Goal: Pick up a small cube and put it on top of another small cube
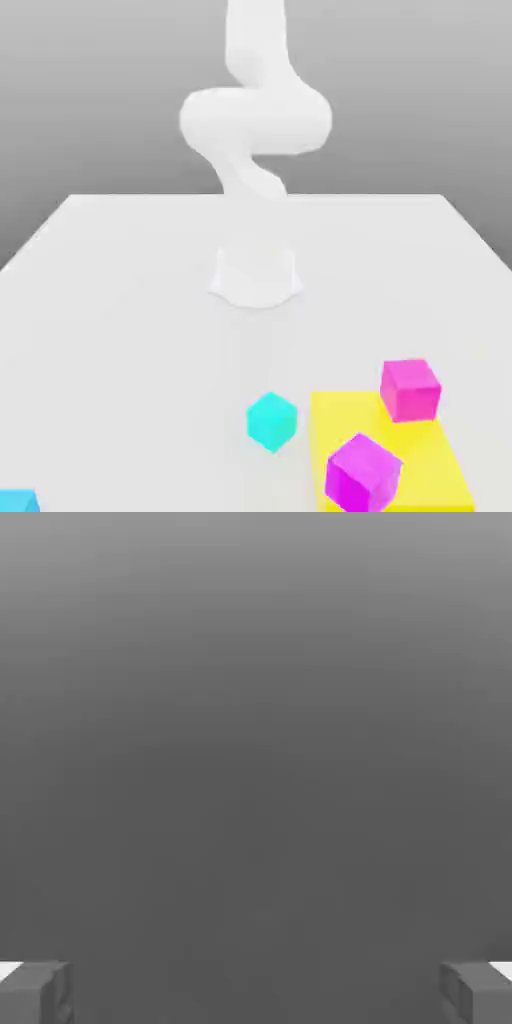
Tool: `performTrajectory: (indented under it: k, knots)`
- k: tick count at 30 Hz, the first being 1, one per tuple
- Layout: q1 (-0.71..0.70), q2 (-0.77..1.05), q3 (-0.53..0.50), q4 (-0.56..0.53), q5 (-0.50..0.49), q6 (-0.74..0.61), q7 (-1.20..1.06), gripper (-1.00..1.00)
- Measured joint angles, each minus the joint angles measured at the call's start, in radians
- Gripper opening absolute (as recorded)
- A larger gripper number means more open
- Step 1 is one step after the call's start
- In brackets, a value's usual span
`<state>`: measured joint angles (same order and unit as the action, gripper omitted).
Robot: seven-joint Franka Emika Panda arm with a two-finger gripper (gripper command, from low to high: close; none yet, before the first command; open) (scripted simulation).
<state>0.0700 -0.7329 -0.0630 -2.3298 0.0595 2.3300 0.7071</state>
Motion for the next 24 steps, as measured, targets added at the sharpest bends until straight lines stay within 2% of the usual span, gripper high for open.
performTrajectory:
  k: [10,18,24]
  knots:
    - [0.248,0.286,-0.202,-0.117,0.243,0.110,-0.376,0.00]
    - [0.358,0.515,-0.258,-0.207,0.409,0.192,-0.654,0.00]
    - [0.396,0.659,-0.257,-0.281,0.456,0.274,-0.806,0.00]
